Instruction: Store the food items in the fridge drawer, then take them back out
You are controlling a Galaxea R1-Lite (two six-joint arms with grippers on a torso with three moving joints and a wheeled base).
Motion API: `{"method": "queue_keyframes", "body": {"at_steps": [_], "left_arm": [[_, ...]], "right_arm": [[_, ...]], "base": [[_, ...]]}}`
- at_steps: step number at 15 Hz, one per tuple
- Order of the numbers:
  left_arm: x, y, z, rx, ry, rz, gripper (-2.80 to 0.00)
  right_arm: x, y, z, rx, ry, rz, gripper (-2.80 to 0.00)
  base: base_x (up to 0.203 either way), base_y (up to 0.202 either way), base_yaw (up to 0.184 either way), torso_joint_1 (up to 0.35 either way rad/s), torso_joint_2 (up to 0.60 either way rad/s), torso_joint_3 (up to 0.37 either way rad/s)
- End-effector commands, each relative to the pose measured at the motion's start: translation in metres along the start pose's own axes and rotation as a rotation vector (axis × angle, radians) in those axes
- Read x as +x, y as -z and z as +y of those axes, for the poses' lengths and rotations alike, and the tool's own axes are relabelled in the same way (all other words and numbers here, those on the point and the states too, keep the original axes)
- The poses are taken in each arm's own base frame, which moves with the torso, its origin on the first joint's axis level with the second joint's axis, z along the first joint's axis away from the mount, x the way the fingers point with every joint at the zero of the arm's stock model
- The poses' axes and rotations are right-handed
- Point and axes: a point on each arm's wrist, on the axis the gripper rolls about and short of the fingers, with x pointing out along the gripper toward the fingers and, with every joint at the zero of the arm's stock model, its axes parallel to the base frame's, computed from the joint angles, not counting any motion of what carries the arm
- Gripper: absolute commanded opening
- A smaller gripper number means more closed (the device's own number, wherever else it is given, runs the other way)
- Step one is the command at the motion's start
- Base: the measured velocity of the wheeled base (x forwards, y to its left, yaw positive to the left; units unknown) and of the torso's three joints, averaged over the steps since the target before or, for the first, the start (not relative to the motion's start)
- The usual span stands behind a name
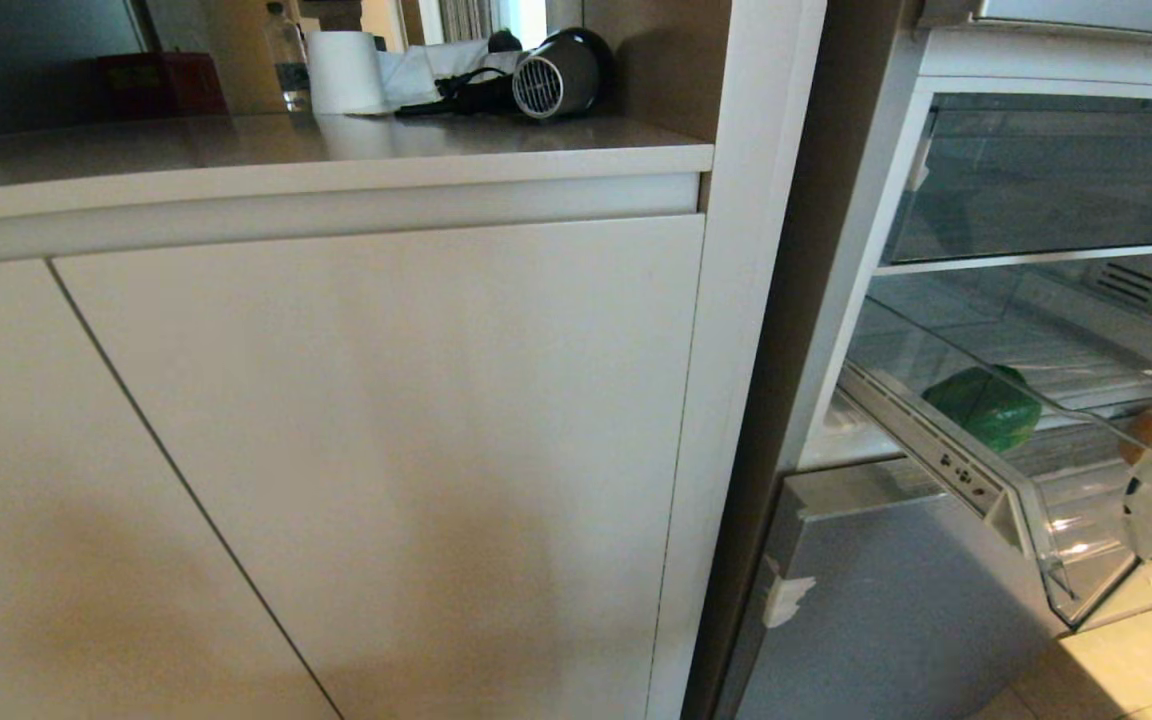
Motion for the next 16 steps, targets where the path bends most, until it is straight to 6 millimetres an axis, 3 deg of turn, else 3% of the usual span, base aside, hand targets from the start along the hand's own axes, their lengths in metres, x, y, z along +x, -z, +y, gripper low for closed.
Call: {"method": "queue_keyframes", "body": {"at_steps": [1,8,16], "left_arm": [[0.001,0.003,0.0,0.0,0.0,0.011,-2.8],[0.001,0.003,0.0,0.0,0.0,0.011,-2.8],[0.001,0.003,0.0,0.0,0.0,0.011,-2.8]], "right_arm": [[0.002,-0.001,0.0,-0.003,0.001,0.019,0.0],[0.012,0.009,0.0,-0.019,0.021,0.133,0.0],[0.051,0.012,-0.007,-0.007,0.033,0.222,0.0]], "base": [[0.0,0.0,0.0,0.0,0.0,0.0],[0.0,0.0,0.0,0.0,0.0,0.0],[0.0,0.0,0.0,0.0,0.0,0.0]]}}
